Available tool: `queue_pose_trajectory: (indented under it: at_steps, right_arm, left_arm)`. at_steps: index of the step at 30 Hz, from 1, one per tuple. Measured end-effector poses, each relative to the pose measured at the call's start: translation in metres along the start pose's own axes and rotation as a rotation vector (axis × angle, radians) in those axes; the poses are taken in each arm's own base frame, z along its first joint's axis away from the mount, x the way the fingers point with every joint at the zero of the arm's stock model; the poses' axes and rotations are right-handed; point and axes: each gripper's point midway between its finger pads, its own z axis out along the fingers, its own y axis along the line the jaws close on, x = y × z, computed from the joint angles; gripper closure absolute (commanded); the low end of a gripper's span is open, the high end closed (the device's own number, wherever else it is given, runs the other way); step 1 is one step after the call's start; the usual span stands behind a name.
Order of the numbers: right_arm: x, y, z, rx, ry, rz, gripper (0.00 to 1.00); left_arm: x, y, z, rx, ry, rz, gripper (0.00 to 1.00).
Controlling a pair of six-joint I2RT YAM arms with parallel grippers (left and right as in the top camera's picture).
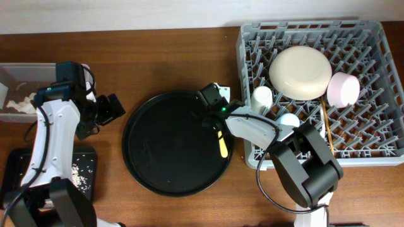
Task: Sort waste into correct bins and load items into the dishwasher rack
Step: 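Grasp the yellow plastic knife with the right gripper and lift it, then carry the yellow knife into the rack's front right and lower it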
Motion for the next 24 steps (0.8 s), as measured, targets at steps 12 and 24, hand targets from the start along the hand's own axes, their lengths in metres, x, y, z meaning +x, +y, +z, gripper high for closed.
queue_pose_trajectory:
  at_steps: [12, 24]
  right_arm:
    - [-0.0001, 0.0003, 0.0087, 0.005, -0.013, 0.002, 0.89]
    - [-0.0008, -0.0007, 0.0084, 0.012, -0.015, 0.001, 0.96]
  left_arm:
    - [-0.0001, 0.0, 0.0, 0.0, 0.0, 0.0, 0.01]
    - [0.0, 0.0001, 0.0, 0.0, 0.0, 0.0, 0.01]
